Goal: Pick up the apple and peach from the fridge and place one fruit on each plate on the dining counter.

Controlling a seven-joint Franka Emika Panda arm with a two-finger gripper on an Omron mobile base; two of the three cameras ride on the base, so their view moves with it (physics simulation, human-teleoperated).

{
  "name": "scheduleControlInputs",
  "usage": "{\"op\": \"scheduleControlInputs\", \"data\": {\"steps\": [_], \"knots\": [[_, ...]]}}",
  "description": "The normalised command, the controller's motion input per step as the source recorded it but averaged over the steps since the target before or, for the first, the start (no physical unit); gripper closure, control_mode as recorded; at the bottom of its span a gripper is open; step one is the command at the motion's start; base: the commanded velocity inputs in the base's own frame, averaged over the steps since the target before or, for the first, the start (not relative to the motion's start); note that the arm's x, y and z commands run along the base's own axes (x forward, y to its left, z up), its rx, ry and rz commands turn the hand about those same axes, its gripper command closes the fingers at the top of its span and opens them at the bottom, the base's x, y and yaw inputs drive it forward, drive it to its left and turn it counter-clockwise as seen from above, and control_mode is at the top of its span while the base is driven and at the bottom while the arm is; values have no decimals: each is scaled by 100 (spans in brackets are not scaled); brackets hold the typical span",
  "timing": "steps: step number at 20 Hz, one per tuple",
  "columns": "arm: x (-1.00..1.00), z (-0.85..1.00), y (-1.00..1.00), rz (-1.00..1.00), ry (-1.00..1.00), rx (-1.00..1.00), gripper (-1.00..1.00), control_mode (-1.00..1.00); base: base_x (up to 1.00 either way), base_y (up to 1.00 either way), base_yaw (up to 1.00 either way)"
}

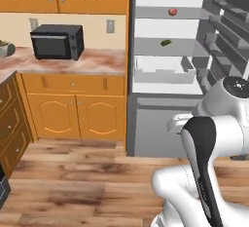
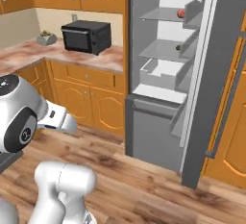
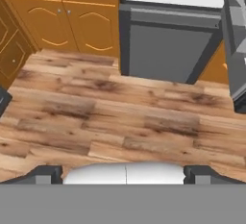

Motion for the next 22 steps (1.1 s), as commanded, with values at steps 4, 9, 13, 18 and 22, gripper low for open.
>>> {"op": "scheduleControlInputs", "data": {"steps": [4, 9, 13, 18, 22], "knots": [[0, 0, 0, 0, 0, 0, -100, 100, 54, 35, -42], [0, 0, 0, 0, 0, 0, -100, 100, 67, 33, -36], [0, 0, 0, 0, 0, 0, -100, 100, 77, 18, -26], [0, 0, 0, 0, 0, 0, -100, 100, 68, 21, -27], [0, 0, 0, 0, 0, 0, -100, 100, 60, 26, -31]]}}
